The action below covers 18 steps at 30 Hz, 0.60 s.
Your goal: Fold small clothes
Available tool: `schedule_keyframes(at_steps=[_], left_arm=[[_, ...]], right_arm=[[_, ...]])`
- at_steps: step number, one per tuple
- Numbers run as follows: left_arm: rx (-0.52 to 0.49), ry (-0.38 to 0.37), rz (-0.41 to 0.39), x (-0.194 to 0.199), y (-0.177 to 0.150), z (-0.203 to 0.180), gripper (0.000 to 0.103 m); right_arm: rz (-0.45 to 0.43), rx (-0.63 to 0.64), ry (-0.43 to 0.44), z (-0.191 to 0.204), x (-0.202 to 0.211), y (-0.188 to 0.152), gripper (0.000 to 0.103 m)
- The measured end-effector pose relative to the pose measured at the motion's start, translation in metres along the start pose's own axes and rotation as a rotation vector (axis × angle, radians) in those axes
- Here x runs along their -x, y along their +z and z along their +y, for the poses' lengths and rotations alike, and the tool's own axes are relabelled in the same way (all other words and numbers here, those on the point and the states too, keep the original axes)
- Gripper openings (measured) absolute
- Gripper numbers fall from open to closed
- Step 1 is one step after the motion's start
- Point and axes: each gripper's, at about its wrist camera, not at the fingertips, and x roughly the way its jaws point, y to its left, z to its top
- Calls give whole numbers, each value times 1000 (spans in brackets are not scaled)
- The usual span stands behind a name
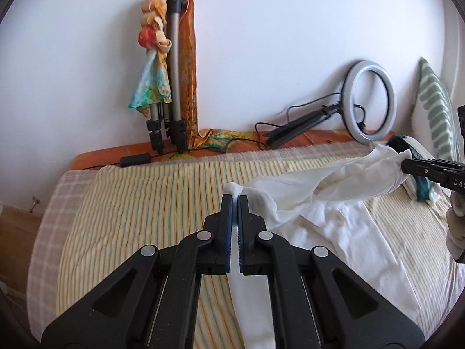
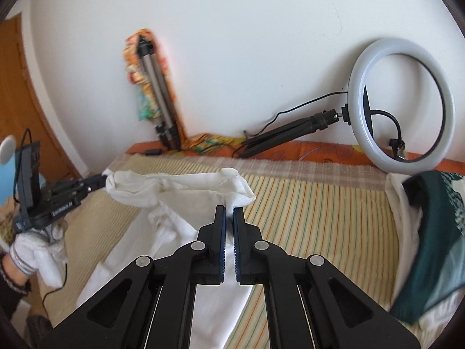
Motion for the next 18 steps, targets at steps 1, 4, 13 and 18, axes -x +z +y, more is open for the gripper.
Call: schedule_keyframes(at_steps=[1, 4, 13, 18], left_arm=[[-5, 2, -5, 10, -7, -2, 1], [-1, -6, -3, 35, -27, -8, 1], [-24, -1, 34, 76, -99, -29, 1], [-24, -1, 54, 83, -124, -27, 1]], right_arm=[[3, 14, -3, 7, 7, -8, 3], [8, 52, 7, 24, 26, -29, 3], [89, 204, -31, 61, 52, -113, 3], [90, 190, -51, 53, 62, -136, 3]])
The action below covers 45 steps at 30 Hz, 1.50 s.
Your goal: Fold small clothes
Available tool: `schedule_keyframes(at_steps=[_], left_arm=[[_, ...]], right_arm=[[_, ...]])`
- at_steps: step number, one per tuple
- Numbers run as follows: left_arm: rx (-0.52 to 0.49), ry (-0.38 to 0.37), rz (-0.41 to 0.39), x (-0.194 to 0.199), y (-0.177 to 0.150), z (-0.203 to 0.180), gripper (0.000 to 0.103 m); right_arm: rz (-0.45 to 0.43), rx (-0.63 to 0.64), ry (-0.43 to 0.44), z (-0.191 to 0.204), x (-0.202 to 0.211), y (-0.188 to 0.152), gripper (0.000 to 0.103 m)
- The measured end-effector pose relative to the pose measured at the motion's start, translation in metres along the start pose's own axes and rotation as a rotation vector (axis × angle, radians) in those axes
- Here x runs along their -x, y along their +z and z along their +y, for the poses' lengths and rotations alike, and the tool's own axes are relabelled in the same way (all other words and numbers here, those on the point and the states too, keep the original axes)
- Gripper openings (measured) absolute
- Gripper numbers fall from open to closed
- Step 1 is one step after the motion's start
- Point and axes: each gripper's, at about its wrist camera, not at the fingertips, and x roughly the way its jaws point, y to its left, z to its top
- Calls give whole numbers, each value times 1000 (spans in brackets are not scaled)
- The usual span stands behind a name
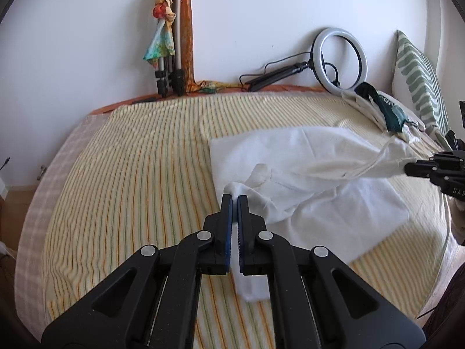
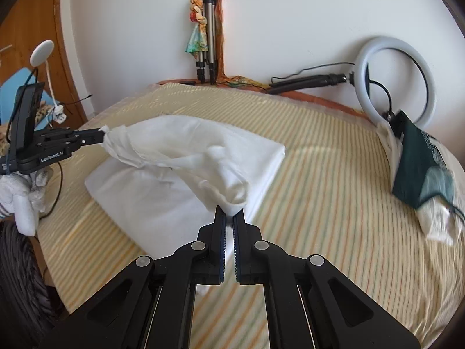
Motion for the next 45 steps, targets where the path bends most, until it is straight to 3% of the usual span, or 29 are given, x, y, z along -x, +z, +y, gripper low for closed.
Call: schedule_keyframes(at_steps=[6, 9, 13, 16, 20, 21, 22, 25, 32, 34, 36, 37, 38, 45], left_arm=[[-44, 4, 21, 14, -21, 0, 1], [-29, -13, 31, 26, -30, 5, 1], [72, -66, 46, 38, -30, 18, 2], [206, -133, 59, 39, -27, 30, 16], [253, -206, 53, 45, -19, 21, 25], [255, -220, 65, 43, -18, 18, 30], [259, -233, 83, 41, -16, 13, 42], [304, -257, 124, 29, -13, 10, 45], [592, -303, 185, -1, -23, 31, 45], [634, -315, 188, -6, -28, 32, 45], [651, -324, 180, -9, -31, 31, 33], [645, -324, 182, -10, -30, 29, 14], [639, -319, 185, -11, -30, 28, 6], [630, -316, 157, 2, -27, 31, 3]], right_arm=[[2, 80, -66, 12, 16, -21, 2], [6, 53, -66, 8, 26, -30, 2], [22, -92, 15, -4, 36, -35, 6], [-5, -133, 36, -1, 40, -32, 11], [-7, 10, 28, 32, 33, -25, 31], [0, 50, 21, 41, 30, -24, 31], [9, 93, 12, 49, 26, -24, 31], [39, 217, -28, 73, 11, -23, 31], [106, 333, -102, 82, -16, -29, 31], [113, 328, -97, 79, -19, -30, 31], [114, 325, -88, 78, -18, -30, 30], [112, 327, -84, 77, -18, -29, 24], [114, 333, -81, 78, -18, -29, 9], [81, 355, -91, 75, -5, -25, 0]])
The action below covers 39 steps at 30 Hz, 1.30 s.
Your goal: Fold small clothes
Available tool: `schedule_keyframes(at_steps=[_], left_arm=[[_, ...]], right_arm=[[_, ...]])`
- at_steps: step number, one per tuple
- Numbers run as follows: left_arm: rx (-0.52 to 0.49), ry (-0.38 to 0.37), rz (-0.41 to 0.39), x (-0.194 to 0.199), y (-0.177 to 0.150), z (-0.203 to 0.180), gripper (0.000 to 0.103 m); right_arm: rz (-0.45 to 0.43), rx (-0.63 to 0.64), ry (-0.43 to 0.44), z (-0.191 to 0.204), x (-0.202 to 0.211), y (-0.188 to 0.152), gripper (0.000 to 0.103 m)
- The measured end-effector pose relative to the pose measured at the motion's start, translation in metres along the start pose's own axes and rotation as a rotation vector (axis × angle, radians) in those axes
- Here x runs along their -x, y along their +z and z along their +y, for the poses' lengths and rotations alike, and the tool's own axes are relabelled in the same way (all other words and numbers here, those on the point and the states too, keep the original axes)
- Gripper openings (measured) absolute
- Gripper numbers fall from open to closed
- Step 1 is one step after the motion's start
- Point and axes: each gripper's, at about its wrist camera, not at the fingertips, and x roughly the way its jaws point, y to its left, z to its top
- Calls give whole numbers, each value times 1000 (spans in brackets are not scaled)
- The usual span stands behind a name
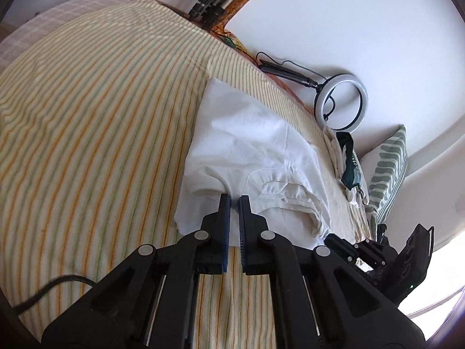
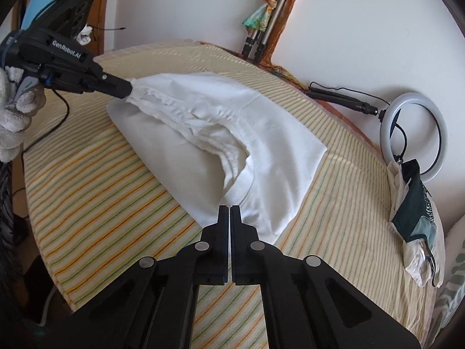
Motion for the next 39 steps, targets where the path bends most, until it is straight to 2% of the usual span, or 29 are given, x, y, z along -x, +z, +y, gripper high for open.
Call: schedule_keyframes(at_steps=[3, 7, 9, 13, 14, 19, 22, 24, 25, 29, 32, 36, 39], left_arm=[[-12, -1, -8, 8, -1, -1, 3], [-41, 16, 7, 7, -7, -2, 3], [-46, 36, 13, 2, -9, 0, 3], [-34, 48, 22, -5, -10, 5, 3], [-36, 51, 22, -6, -10, 5, 3], [-54, 65, 18, -8, -9, 1, 3], [-65, 72, 19, -10, -8, -2, 3], [-67, 69, 21, -9, -6, -3, 3], [-66, 64, 19, -8, -5, -4, 3], [-82, 37, -4, 5, -7, -13, 3], [-105, 51, 4, 7, -15, -12, 3], [-119, 96, 28, 1, -27, -1, 3], [-114, 81, 41, 11, -30, 6, 3]], right_arm=[[-23, -7, -19, -8, 13, 0, 0], [-42, -29, -1, -17, 26, -4, 0], [-35, -56, 55, -19, 27, -8, 0], [-19, -70, 56, -15, 16, -10, 20], [-15, -73, 62, -13, 12, -8, 20], [18, -137, 92, -13, -16, 4, 20], [52, -106, 77, -9, -29, 4, 20], [64, -89, 58, -9, -30, 5, 7], [70, -83, 42, -10, -28, 6, 3], [25, -80, 88, -20, 0, 10, 3], [10, -59, 93, -16, 16, 6, 3], [74, 1, 51, 1, 2, -9, 3], [96, -15, 37, 0, -3, -15, 4]])
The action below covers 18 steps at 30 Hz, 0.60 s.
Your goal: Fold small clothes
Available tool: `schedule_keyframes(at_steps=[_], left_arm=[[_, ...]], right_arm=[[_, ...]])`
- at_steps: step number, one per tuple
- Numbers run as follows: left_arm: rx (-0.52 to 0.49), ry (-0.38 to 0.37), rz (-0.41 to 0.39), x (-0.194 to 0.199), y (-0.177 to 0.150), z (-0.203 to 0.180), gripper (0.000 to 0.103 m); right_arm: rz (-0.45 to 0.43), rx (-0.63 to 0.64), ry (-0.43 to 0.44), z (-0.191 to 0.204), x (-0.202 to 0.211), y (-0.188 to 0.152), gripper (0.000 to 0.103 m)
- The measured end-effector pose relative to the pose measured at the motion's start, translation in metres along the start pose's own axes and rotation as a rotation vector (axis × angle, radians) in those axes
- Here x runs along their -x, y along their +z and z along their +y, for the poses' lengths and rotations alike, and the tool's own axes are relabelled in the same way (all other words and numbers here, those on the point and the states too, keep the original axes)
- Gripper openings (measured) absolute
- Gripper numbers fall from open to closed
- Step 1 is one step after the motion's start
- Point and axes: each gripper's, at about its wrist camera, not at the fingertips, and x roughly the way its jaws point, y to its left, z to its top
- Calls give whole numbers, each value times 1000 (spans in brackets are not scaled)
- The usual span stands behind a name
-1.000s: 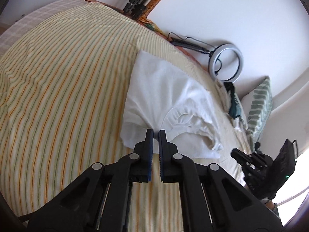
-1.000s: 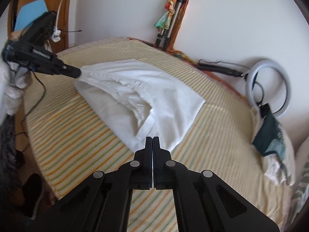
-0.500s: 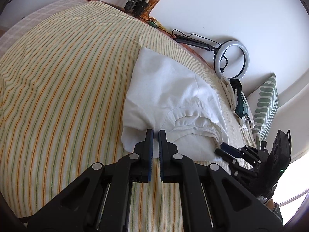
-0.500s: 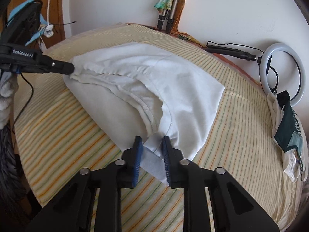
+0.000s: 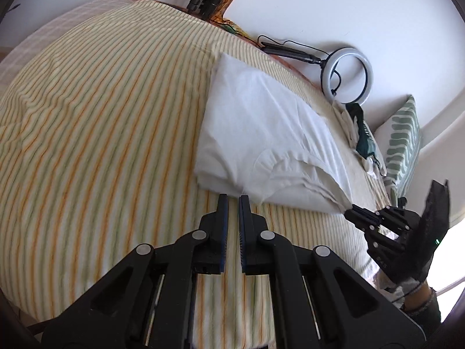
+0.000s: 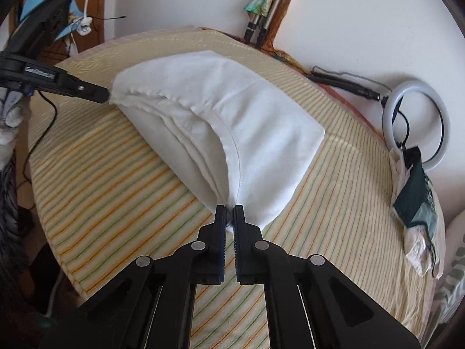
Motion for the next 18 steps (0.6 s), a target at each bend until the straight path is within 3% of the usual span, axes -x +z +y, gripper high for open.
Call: schedule_keyframes(at_steps=[3, 5, 9, 13, 18], left_arm=[[-32, 2, -52, 25, -1, 3, 3], [-33, 19, -89, 36, 5, 6, 3], [-16, 16, -110, 30, 26, 5, 3], [-76, 27, -66, -1, 39, -11, 3], [-150, 142, 23, -31, 32, -9, 3]], right_arm=[[-59, -79, 77, -15, 19, -7, 10], [-119, -149, 121, -27, 33, -11, 21], [-177, -258, 139, -44, 42, -11, 21], [-172, -297, 143, -46, 27, 2, 21], [-108, -307, 155, -38, 0, 7, 21]])
